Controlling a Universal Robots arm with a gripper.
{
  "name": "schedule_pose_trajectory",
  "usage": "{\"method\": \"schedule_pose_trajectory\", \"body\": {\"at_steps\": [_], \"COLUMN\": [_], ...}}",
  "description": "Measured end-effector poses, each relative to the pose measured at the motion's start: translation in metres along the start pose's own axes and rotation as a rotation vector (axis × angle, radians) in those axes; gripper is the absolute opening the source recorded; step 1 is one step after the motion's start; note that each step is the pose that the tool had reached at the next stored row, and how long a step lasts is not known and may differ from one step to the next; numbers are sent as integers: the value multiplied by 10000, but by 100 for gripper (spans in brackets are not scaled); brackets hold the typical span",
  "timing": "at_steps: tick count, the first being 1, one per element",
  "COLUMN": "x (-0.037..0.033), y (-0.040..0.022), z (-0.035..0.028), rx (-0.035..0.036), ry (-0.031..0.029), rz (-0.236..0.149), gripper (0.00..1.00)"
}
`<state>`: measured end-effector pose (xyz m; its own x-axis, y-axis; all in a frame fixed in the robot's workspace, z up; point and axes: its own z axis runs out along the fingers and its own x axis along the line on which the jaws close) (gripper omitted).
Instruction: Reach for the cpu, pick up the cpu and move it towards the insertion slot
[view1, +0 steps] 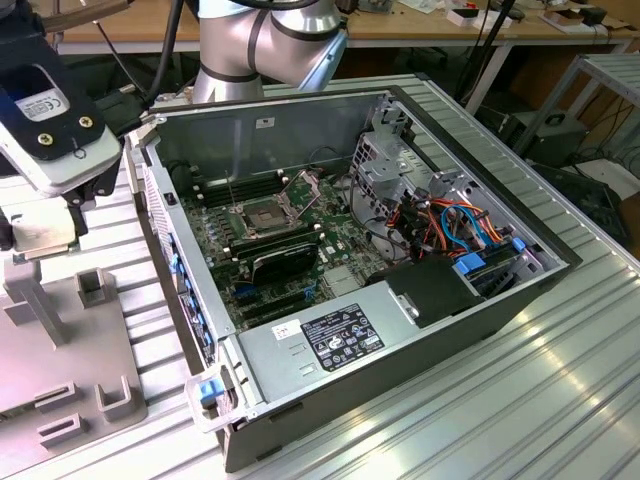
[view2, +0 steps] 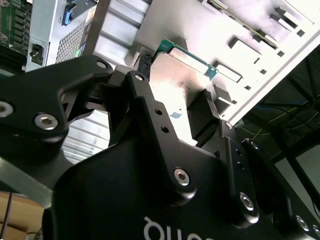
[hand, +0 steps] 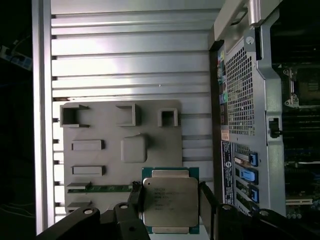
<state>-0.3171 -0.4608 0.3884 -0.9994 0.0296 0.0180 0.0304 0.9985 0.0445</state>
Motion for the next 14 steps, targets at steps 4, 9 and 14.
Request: {"method": "schedule_pose_trajectory", "body": {"at_steps": [4,9,14], "x": [-63,-150,-233], "y": [2,5,7], "z": [-1,-3,-4], "rx": [0,0,0], "ry": [0,0,0], "rz": [1,1,0], "gripper": [55,55,55]}}
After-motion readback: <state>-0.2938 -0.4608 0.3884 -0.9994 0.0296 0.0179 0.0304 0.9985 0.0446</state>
